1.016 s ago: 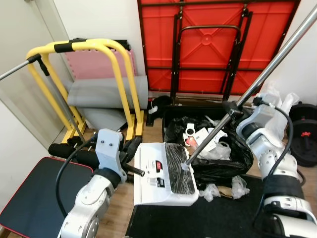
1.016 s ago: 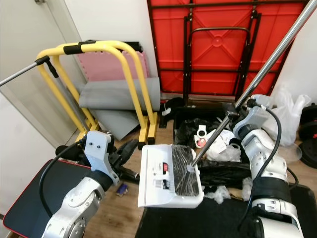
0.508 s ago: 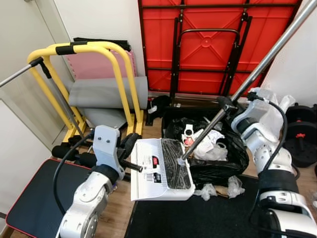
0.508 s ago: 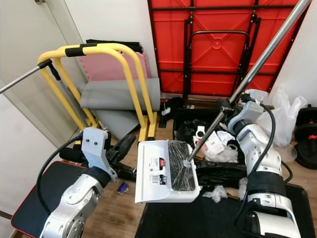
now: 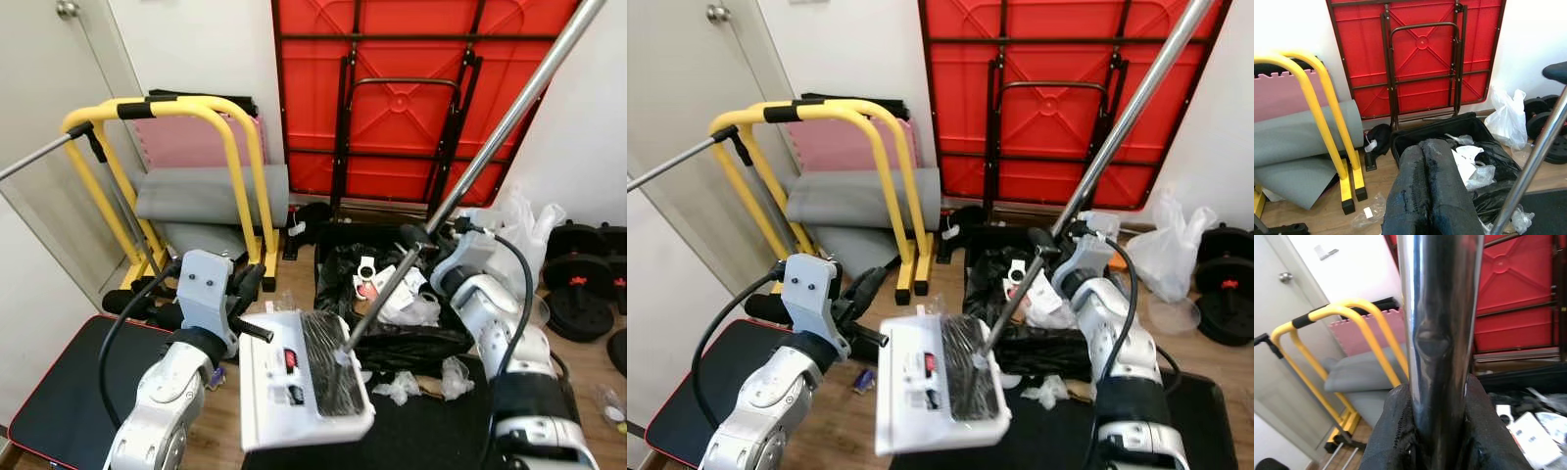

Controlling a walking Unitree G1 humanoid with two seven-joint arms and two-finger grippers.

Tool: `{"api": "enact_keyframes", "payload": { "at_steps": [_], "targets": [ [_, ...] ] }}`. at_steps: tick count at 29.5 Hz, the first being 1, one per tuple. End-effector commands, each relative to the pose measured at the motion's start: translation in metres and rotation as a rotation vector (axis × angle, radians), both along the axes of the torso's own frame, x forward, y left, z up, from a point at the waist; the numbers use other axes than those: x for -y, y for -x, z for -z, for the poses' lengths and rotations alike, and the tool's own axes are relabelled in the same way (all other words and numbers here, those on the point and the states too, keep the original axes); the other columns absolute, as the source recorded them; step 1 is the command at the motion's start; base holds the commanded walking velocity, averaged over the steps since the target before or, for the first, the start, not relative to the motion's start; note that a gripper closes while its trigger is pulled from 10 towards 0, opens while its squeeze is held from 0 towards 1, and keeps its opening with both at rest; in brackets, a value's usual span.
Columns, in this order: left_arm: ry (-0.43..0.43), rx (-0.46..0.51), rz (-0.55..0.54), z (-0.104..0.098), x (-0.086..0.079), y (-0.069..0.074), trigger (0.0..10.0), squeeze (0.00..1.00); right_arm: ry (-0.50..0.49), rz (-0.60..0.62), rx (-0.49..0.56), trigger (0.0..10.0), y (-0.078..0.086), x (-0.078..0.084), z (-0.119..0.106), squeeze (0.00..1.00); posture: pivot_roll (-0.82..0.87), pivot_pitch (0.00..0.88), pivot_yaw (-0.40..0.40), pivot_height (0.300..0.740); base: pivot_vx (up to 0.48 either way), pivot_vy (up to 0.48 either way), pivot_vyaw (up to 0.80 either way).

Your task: Sweep floor

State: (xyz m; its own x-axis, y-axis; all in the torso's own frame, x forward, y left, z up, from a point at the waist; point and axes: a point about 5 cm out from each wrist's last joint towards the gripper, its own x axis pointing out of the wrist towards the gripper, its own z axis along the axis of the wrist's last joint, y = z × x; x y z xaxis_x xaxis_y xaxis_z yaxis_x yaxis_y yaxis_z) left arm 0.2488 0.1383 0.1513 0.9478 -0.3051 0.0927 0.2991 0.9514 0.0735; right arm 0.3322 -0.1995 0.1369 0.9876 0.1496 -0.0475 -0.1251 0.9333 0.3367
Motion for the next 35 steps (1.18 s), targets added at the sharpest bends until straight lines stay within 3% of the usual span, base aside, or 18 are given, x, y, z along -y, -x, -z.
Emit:
{"api": "enact_keyframes", "payload": {
  "at_steps": [1,12,19,35],
  "targets": [
    [-0.014,-0.008,-0.024,0.003,-0.004,-0.001,10.0,0.0,-0.02,-0.005,0.057,10.0,-0.001,-0.004,-0.014,0.0,-0.1,0.0,-0.03,0.74,0.0,0.0,0.0],
    [-0.004,0.027,-0.009,0.0,-0.003,0.0,10.0,0.0,-0.026,-0.087,0.087,10.0,0.013,-0.026,-0.013,0.0,-0.11,0.0,-0.028,0.74,0.227,0.0,-0.67],
    [-0.005,0.031,-0.01,0.0,-0.003,-0.001,10.0,0.0,-0.012,-0.09,0.108,10.0,0.011,-0.025,-0.018,0.0,-0.11,0.0,-0.027,0.74,0.357,0.0,-0.46],
    [-0.005,0.042,-0.003,-0.001,-0.002,-0.002,10.0,0.0,-0.015,-0.111,0.139,10.0,0.01,-0.028,-0.026,0.0,-0.11,0.0,-0.031,0.74,0.386,0.0,0.0]
  ]
}}
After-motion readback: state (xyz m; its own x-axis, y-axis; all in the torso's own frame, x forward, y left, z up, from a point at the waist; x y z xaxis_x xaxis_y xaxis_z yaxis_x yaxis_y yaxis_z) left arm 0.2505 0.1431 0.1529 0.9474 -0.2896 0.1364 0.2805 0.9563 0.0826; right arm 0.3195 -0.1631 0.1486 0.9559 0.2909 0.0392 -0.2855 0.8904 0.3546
